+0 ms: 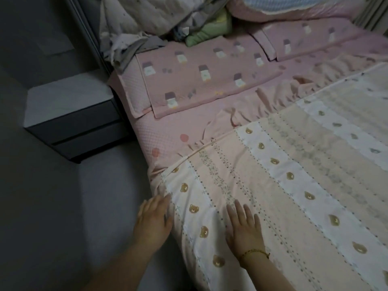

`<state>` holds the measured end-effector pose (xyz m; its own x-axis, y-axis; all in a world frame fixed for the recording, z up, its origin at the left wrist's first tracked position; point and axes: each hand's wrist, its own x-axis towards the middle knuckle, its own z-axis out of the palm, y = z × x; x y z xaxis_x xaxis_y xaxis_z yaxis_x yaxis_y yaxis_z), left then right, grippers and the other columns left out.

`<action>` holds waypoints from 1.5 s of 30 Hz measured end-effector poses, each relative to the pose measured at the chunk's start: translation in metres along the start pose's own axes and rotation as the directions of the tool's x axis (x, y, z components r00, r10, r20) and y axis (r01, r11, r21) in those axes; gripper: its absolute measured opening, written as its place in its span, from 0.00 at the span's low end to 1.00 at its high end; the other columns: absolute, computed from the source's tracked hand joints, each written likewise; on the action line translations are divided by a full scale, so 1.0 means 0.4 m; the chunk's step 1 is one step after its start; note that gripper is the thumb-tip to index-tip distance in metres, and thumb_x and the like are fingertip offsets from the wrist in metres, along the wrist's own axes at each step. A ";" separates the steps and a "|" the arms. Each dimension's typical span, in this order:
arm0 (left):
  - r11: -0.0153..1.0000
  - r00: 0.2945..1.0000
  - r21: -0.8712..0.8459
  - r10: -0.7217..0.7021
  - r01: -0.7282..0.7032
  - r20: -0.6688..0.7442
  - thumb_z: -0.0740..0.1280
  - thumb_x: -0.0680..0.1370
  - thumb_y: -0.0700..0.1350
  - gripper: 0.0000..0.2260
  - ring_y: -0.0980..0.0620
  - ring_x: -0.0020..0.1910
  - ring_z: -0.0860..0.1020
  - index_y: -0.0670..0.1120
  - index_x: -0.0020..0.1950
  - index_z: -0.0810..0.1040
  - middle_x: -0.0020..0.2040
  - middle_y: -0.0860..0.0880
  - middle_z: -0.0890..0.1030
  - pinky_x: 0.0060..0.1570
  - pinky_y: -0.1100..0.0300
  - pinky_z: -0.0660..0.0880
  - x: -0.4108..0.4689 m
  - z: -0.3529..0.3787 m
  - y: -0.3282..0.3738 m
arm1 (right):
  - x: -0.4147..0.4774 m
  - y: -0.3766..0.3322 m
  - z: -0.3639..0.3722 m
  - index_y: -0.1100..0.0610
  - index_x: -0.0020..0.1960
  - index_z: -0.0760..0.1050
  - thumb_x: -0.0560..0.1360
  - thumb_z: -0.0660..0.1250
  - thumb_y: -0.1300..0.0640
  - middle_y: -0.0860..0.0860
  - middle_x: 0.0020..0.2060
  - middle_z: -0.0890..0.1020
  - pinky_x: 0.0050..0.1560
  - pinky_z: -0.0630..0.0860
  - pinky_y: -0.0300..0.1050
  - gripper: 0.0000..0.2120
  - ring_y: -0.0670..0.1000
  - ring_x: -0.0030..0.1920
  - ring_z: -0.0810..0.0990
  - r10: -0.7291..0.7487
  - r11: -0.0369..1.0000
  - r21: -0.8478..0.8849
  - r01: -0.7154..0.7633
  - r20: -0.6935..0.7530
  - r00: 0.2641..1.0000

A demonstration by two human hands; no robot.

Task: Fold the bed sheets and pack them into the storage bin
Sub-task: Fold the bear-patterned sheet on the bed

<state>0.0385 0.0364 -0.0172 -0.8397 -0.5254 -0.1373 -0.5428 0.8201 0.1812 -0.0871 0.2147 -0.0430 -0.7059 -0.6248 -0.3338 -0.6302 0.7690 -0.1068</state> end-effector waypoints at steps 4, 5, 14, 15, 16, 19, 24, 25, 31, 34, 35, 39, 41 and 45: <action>0.992 0.997 -0.124 -0.029 0.037 0.068 0.46 0.66 0.58 0.36 0.41 0.64 0.73 0.42 0.67 0.72 0.66 0.41 0.73 0.65 0.47 0.64 0.200 0.080 -0.048 | 0.189 -0.037 0.090 0.55 0.76 0.49 0.77 0.50 0.46 0.51 0.72 0.47 0.70 0.42 0.61 0.30 0.59 0.75 0.51 0.030 0.998 -0.051 -0.036 -0.116 0.993; 0.990 0.995 -0.135 -0.035 0.047 0.090 0.41 0.64 0.62 0.42 0.44 0.71 0.64 0.44 0.72 0.64 0.72 0.43 0.65 0.70 0.54 0.54 0.236 0.099 -0.062 | 0.213 -0.039 0.120 0.54 0.74 0.57 0.77 0.48 0.43 0.54 0.73 0.54 0.70 0.41 0.61 0.28 0.58 0.75 0.47 0.044 0.996 -0.074 -0.050 -0.085 0.995; 0.963 0.989 -0.225 -0.138 0.148 0.060 0.61 0.76 0.55 0.27 0.44 0.67 0.65 0.45 0.73 0.62 0.69 0.44 0.68 0.67 0.53 0.58 0.480 0.188 -0.126 | 0.288 -0.024 0.244 0.52 0.64 0.66 0.77 0.36 0.37 0.51 0.76 0.44 0.71 0.37 0.58 0.30 0.54 0.76 0.40 0.045 0.999 0.025 -0.047 0.056 0.997; 0.942 0.979 -0.270 -0.186 0.201 0.079 0.64 0.76 0.52 0.25 0.43 0.64 0.68 0.45 0.71 0.65 0.66 0.43 0.72 0.66 0.52 0.62 0.497 0.183 -0.133 | 0.289 -0.022 0.248 0.52 0.64 0.66 0.77 0.36 0.37 0.51 0.76 0.42 0.71 0.37 0.58 0.30 0.54 0.76 0.40 0.052 0.998 0.018 -0.053 0.029 0.998; 0.921 0.971 -0.308 -0.215 0.236 0.103 0.65 0.76 0.50 0.21 0.42 0.61 0.71 0.45 0.67 0.69 0.62 0.43 0.75 0.64 0.51 0.65 0.514 0.179 -0.142 | 0.290 -0.023 0.246 0.52 0.63 0.66 0.77 0.36 0.37 0.51 0.76 0.42 0.71 0.38 0.58 0.30 0.54 0.76 0.40 0.072 0.997 0.022 -0.073 0.007 0.997; 0.937 0.982 -0.295 -0.177 0.187 0.058 0.66 0.76 0.46 0.11 0.41 0.53 0.76 0.43 0.56 0.77 0.51 0.43 0.81 0.58 0.53 0.69 0.526 0.153 -0.159 | 0.288 -0.024 0.248 0.51 0.63 0.66 0.77 0.36 0.37 0.51 0.76 0.46 0.71 0.38 0.58 0.29 0.54 0.76 0.41 0.102 0.995 -0.012 -0.102 -0.044 0.994; 0.928 0.996 -0.370 -0.064 0.035 -0.069 0.67 0.73 0.49 0.12 0.40 0.42 0.77 0.41 0.46 0.81 0.37 0.42 0.82 0.48 0.48 0.74 0.465 0.128 -0.140 | 0.281 -0.031 0.244 0.49 0.63 0.74 0.76 0.36 0.36 0.50 0.63 0.71 0.71 0.37 0.57 0.34 0.53 0.75 0.40 0.089 0.996 -0.028 -0.086 0.125 0.988; 0.930 0.996 -0.367 -0.022 -0.012 -0.088 0.64 0.72 0.53 0.15 0.41 0.40 0.78 0.41 0.43 0.82 0.34 0.44 0.82 0.45 0.49 0.75 0.442 0.135 -0.138 | 0.275 -0.032 0.227 0.51 0.66 0.71 0.74 0.33 0.33 0.52 0.66 0.66 0.70 0.32 0.57 0.39 0.52 0.75 0.35 0.129 0.991 -0.050 -0.122 0.164 0.978; 0.969 0.983 -0.230 -0.051 0.092 0.179 0.66 0.76 0.45 0.08 0.42 0.54 0.75 0.46 0.54 0.78 0.49 0.45 0.81 0.53 0.56 0.70 0.365 0.184 -0.148 | 0.265 -0.057 0.114 0.48 0.75 0.34 0.77 0.45 0.37 0.48 0.72 0.29 0.63 0.22 0.60 0.33 0.50 0.70 0.26 0.182 0.969 0.072 -0.237 0.438 0.880; 0.966 0.993 -0.258 0.007 0.024 0.116 0.65 0.74 0.46 0.08 0.39 0.44 0.78 0.44 0.46 0.81 0.39 0.44 0.83 0.43 0.55 0.74 0.345 0.172 -0.162 | 0.265 -0.076 0.082 0.47 0.76 0.41 0.79 0.53 0.45 0.48 0.74 0.35 0.70 0.34 0.62 0.31 0.53 0.74 0.33 0.224 0.934 0.160 -0.318 0.429 0.875; 0.957 0.995 -0.287 0.074 -0.050 0.073 0.63 0.72 0.49 0.11 0.41 0.36 0.79 0.44 0.41 0.81 0.32 0.45 0.81 0.35 0.57 0.75 0.329 0.161 -0.165 | 0.262 -0.084 0.077 0.48 0.75 0.46 0.79 0.54 0.46 0.48 0.75 0.37 0.71 0.37 0.61 0.29 0.53 0.75 0.35 0.235 0.920 0.198 -0.338 0.411 0.881; 0.934 0.951 -0.208 0.260 -0.292 -0.167 0.58 0.67 0.51 0.13 0.53 0.20 0.73 0.49 0.29 0.78 0.20 0.51 0.73 0.22 0.64 0.64 0.232 0.114 -0.130 | 0.236 -0.139 0.033 0.55 0.60 0.74 0.79 0.58 0.49 0.54 0.67 0.71 0.66 0.62 0.43 0.15 0.51 0.67 0.67 0.388 0.534 0.731 -0.425 0.234 0.891; 0.909 0.921 -0.205 0.315 -0.363 -0.230 0.59 0.68 0.51 0.08 0.54 0.20 0.72 0.51 0.32 0.74 0.21 0.53 0.72 0.27 0.62 0.65 0.166 0.117 -0.099 | 0.208 -0.168 -0.012 0.55 0.46 0.76 0.79 0.57 0.50 0.54 0.49 0.79 0.52 0.70 0.42 0.12 0.51 0.51 0.77 0.388 -0.018 0.931 -0.364 0.342 0.856; 0.889 0.891 -0.175 0.372 -0.423 -0.261 0.58 0.68 0.52 0.07 0.56 0.22 0.70 0.51 0.33 0.71 0.21 0.54 0.72 0.27 0.63 0.64 0.011 0.152 -0.006 | 0.145 -0.135 -0.028 0.62 0.54 0.75 0.75 0.65 0.56 0.54 0.42 0.78 0.34 0.76 0.40 0.11 0.53 0.40 0.77 0.387 -0.222 0.912 -0.345 0.407 0.827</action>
<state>0.0372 0.0461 -0.0775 -0.9544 -0.2221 0.1995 -0.1307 0.9117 0.3895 -0.0977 0.1356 -0.0460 -0.6962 -0.1638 -0.6989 0.6785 0.1675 -0.7152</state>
